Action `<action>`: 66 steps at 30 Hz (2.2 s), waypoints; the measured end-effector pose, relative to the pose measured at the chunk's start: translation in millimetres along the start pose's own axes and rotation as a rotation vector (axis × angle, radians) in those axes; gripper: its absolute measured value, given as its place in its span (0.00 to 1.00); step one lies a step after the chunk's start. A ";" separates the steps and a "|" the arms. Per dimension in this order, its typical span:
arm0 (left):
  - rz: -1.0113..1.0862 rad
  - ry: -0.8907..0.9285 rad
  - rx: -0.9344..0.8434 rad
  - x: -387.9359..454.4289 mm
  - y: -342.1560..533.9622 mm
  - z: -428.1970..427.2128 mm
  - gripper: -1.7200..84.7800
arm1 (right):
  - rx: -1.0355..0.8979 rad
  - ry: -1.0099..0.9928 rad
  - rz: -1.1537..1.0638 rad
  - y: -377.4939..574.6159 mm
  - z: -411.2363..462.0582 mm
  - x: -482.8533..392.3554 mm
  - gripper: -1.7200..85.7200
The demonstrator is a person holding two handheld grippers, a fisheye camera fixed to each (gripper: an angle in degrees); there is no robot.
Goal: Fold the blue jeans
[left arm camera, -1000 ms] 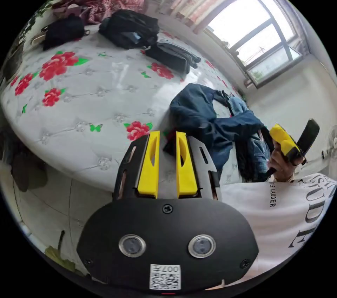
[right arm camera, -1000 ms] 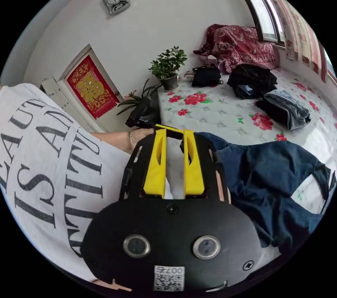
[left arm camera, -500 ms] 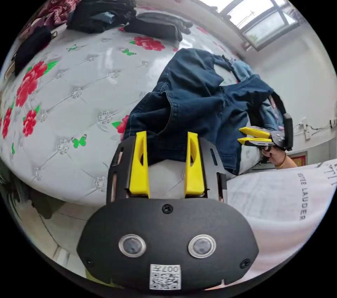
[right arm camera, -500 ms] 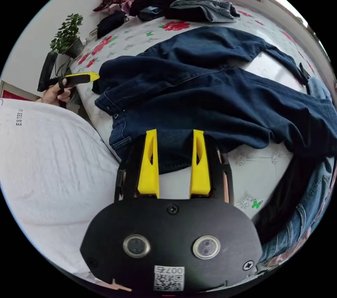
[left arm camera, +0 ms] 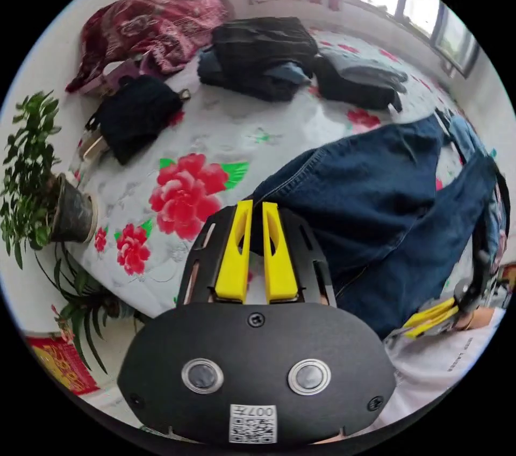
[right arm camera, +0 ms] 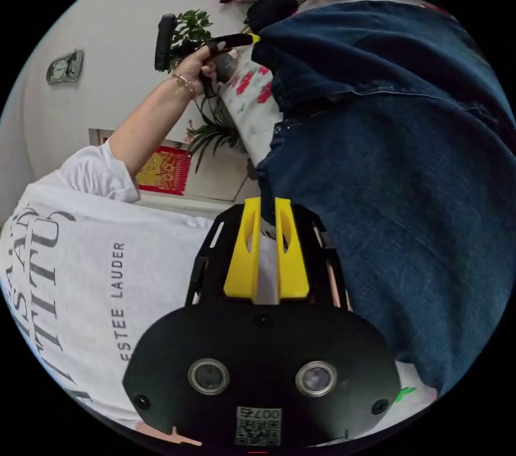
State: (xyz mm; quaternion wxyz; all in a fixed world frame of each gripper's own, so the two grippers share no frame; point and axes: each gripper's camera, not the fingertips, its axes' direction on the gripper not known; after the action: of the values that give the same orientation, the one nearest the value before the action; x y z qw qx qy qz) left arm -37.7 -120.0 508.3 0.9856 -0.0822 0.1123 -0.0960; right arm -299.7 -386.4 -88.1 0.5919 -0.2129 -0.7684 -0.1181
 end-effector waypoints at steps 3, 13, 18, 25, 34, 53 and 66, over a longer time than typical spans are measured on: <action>-0.183 -0.111 0.056 -68.9 -2.7 -24.6 0.08 | -0.005 0.087 -0.145 -24.8 -8.7 -32.2 0.08; -0.216 0.260 -0.089 -29.1 172.7 -21.8 0.16 | 0.714 0.396 0.696 231.1 -258.2 114.9 0.10; -0.243 0.335 -0.105 -4.4 214.8 -46.9 0.17 | 0.937 0.526 0.988 368.1 -360.3 150.6 0.10; -0.213 0.096 -0.244 60.7 199.5 -34.6 0.11 | 1.053 0.573 1.122 457.0 -457.4 206.8 0.10; -0.292 0.147 -0.135 42.1 180.9 -116.0 0.01 | 1.163 0.564 1.150 523.7 -535.0 268.2 0.09; -0.297 0.065 -0.407 -14.9 170.0 -162.8 0.01 | 0.671 0.927 0.972 558.0 -486.2 151.1 0.04; -0.157 0.056 -0.203 -36.2 55.3 -136.3 0.13 | 0.695 0.899 0.638 371.2 -417.0 151.1 0.08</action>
State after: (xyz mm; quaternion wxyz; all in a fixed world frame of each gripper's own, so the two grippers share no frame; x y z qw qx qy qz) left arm -95.2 -78.1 374.6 0.9581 -0.1875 0.1419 -0.1634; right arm 200.5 -211.7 144.0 0.8960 -0.1566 -0.3384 0.2410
